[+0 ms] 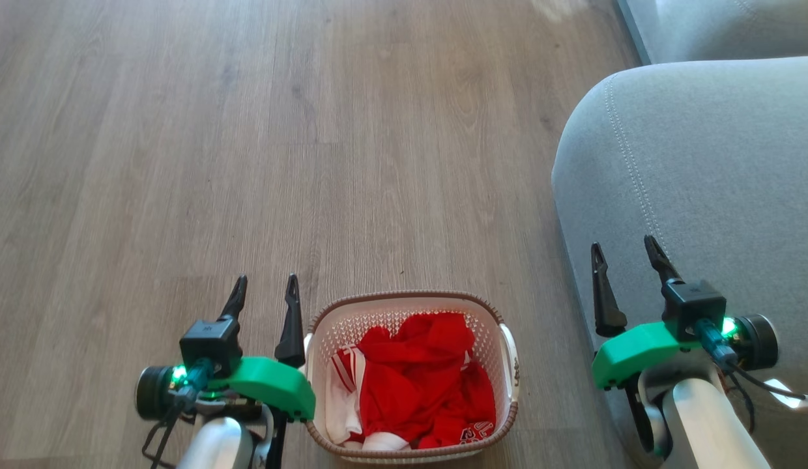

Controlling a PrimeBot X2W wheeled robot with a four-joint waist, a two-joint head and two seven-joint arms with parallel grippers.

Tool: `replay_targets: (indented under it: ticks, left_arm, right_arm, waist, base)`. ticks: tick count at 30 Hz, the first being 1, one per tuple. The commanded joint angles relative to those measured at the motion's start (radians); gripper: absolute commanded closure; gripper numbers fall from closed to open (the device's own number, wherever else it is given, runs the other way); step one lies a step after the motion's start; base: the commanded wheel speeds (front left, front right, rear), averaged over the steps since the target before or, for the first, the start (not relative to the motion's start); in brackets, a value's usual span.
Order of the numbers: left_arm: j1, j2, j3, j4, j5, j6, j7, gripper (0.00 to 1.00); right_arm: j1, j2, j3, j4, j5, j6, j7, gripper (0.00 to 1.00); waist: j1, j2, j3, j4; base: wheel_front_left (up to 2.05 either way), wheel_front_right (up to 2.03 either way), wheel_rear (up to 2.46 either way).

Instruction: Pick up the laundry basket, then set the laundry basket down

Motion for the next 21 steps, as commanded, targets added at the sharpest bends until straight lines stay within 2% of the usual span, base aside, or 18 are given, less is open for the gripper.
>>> replay_targets:
  ticks: [1,15,21]
  left_arm:
    - [-0.04,-0.002,0.036,-0.029,-0.005,-0.003,-0.005,0.0]
    - [-0.047,-0.002,0.023,0.018,-0.01,0.006,-0.005,0.0]
    - [-0.069,-0.002,0.002,0.067,-0.024,0.007,-0.005,0.0]
  right_arm:
    - [-0.035,0.006,0.024,-0.026,-0.003,0.006,-0.012,0.0]
    - [-0.037,0.006,0.027,-0.008,-0.006,0.006,-0.012,0.0]
    - [-0.05,0.006,0.024,0.021,-0.031,0.006,-0.012,0.0]
  waist:
    - [0.0,0.0,0.0,-0.001]
    - [0.0,0.0,0.01,-0.002]
    - [0.0,0.0,0.05,-0.001]
  base:
    - [0.0,0.0,0.0]
    - [0.0,0.0,0.0]
    - [0.0,0.0,0.0]
